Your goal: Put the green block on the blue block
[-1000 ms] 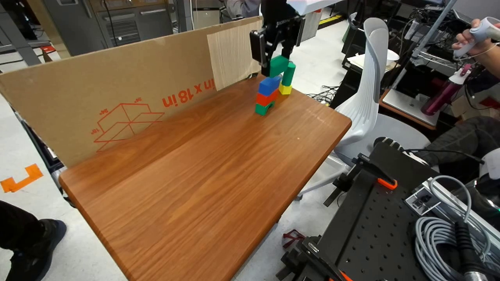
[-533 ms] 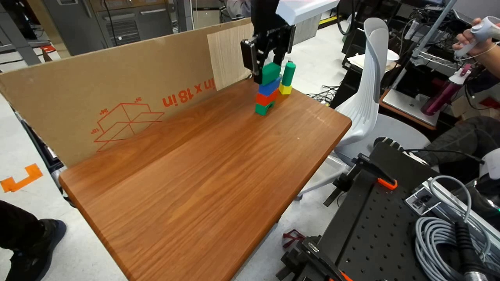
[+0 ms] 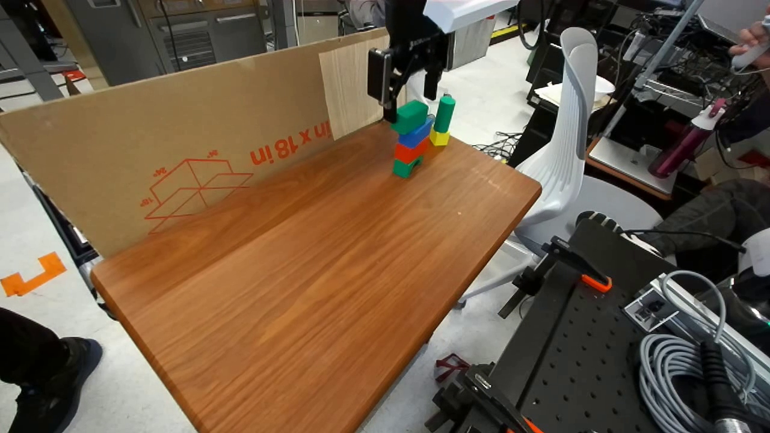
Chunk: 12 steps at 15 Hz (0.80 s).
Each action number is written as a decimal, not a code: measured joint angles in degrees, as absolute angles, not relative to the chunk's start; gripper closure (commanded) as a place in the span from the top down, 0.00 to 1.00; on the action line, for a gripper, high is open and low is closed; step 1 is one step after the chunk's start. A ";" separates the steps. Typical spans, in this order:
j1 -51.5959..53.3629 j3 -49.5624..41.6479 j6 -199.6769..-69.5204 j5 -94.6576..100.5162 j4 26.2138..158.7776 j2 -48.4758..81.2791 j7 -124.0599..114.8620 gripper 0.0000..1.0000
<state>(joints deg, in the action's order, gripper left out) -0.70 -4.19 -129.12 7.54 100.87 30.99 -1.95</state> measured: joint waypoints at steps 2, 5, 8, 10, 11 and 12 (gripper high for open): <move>-0.95 -4.28 -129.12 7.47 100.70 30.57 -1.95 1.00; -1.01 -4.15 -129.12 7.21 101.61 27.67 -1.60 1.00; -1.19 -3.53 -128.86 5.37 105.32 21.65 1.04 1.00; -1.41 -2.93 -127.51 3.47 109.01 16.77 3.43 1.00; -1.42 -2.75 -126.56 2.70 110.89 14.46 4.08 1.00; -1.41 -2.59 -125.20 2.29 112.88 12.11 4.18 1.00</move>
<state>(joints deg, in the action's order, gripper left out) -1.41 -2.59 -125.20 2.29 112.88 12.11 4.18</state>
